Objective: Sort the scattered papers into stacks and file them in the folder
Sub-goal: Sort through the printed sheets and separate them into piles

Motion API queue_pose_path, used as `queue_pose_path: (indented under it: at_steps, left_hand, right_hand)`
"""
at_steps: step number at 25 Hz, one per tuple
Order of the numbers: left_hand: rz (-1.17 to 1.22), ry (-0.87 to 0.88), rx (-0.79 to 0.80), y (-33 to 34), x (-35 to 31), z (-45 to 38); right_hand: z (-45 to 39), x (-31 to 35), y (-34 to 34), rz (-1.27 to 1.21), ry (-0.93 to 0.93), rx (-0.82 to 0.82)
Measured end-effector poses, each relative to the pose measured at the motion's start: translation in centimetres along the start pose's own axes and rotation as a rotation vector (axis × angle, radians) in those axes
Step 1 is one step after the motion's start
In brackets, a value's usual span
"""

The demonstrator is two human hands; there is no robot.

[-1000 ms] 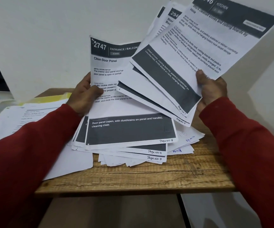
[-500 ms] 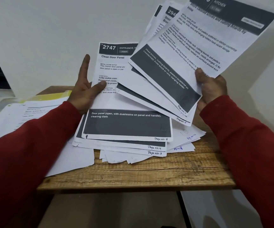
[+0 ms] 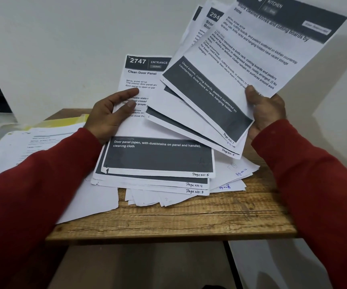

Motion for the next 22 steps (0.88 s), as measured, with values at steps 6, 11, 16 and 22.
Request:
queue_pose_path:
  at_steps: [6,11,16,22]
  left_hand:
    - [-0.043,0.023,0.011,-0.16,-0.07,0.01]
    - [-0.015,0.019,0.014,-0.06,-0.14,0.07]
    - [-0.023,0.025,0.016,0.04,-0.18,0.08]
    - [-0.002,0.023,0.026,0.03,0.09,-0.06]
  right_hand:
    - [0.27,0.19,0.16,-0.006,-0.016,-0.001]
    - [0.24,0.32,0.23,0.005,-0.017,0.009]
    - [0.27,0.37,0.16,0.007,-0.02,0.005]
    - [0.21,0.25,0.24,-0.009,-0.011,0.008]
Point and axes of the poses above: each hand's wrist, its own z-axis away from the middle knuckle, its own y-axis out of the palm, x = y × z, the point moved 3 cm from there along -z, towards the middle knuckle, and after that the axes turned 4 degrees about y, right-handed, at the moved point
